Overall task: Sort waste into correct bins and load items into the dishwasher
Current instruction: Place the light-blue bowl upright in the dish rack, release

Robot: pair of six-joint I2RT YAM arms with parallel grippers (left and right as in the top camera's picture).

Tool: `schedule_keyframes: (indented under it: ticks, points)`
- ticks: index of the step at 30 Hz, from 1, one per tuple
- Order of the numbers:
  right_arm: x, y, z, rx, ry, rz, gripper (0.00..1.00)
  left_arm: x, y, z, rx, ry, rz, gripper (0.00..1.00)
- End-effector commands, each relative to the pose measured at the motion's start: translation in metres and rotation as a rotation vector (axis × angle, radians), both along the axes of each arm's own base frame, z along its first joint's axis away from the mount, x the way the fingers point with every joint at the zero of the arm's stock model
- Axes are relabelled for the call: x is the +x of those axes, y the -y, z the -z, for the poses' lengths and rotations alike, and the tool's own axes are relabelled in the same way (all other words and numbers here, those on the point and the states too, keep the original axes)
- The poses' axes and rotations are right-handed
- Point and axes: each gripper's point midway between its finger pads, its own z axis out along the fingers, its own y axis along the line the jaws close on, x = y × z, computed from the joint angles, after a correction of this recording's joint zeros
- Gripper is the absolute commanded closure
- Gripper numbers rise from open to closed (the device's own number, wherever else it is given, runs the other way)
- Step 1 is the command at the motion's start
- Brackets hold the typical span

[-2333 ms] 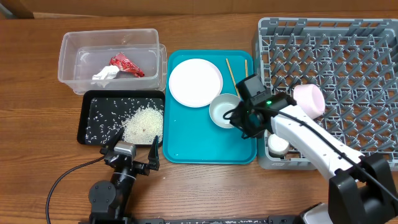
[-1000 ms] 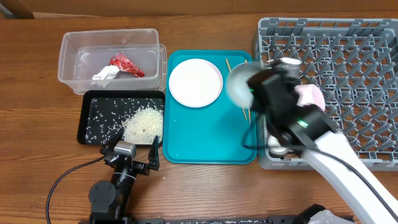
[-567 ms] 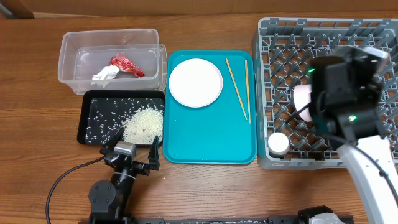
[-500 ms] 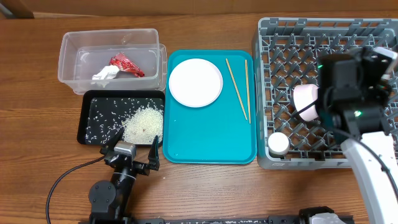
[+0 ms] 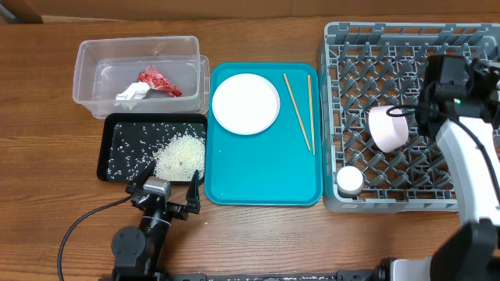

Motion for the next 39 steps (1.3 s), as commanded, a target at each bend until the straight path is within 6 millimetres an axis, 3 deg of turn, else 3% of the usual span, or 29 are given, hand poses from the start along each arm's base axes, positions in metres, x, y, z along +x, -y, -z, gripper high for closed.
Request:
schedule_keyframes:
  ticks: [1,8,11,14,19,24,32,33,34,39]
  points:
    - [-0.003,0.012,-0.009,-0.103,-0.050,0.065,0.96,0.000,0.000,0.001,0.014,0.010,0.006,0.00]
    - [0.009,0.016,0.010,-0.111,-0.112,0.062,0.96,0.000,0.000,0.001,0.014,0.010,0.006,0.00]
    - [0.015,0.020,0.037,-0.100,-0.244,0.048,0.96,0.000,0.000,0.001,0.014,0.010,0.006,0.00]
    - [0.019,0.018,0.049,-0.095,-0.301,0.031,0.96,0.000,0.000,0.001,0.014,0.010,0.006,0.00]
    - [0.032,-0.006,0.056,-0.078,-0.326,-0.049,0.96,0.000,0.000,0.001,0.014,0.010,0.006,0.00]
    - [0.041,-0.037,0.080,0.042,-0.379,-0.175,0.96,0.000,0.000,0.001,0.014,0.010,0.006,0.00]
    - [0.034,-0.049,0.084,0.050,-0.437,-0.198,0.96,0.000,0.000,0.001,0.014,0.010,0.006,0.00]
    - [0.034,-0.051,0.083,0.049,-0.437,-0.202,0.93,0.000,0.000,0.001,0.014,0.010,0.006,0.00]
    - [0.037,-0.057,0.083,0.045,-0.436,-0.218,0.83,0.000,0.000,0.001,0.014,0.010,0.006,0.00]
    - [0.048,-0.079,0.073,0.002,-0.404,-0.276,0.75,0.000,0.000,0.001,0.014,0.010,0.006,0.00]
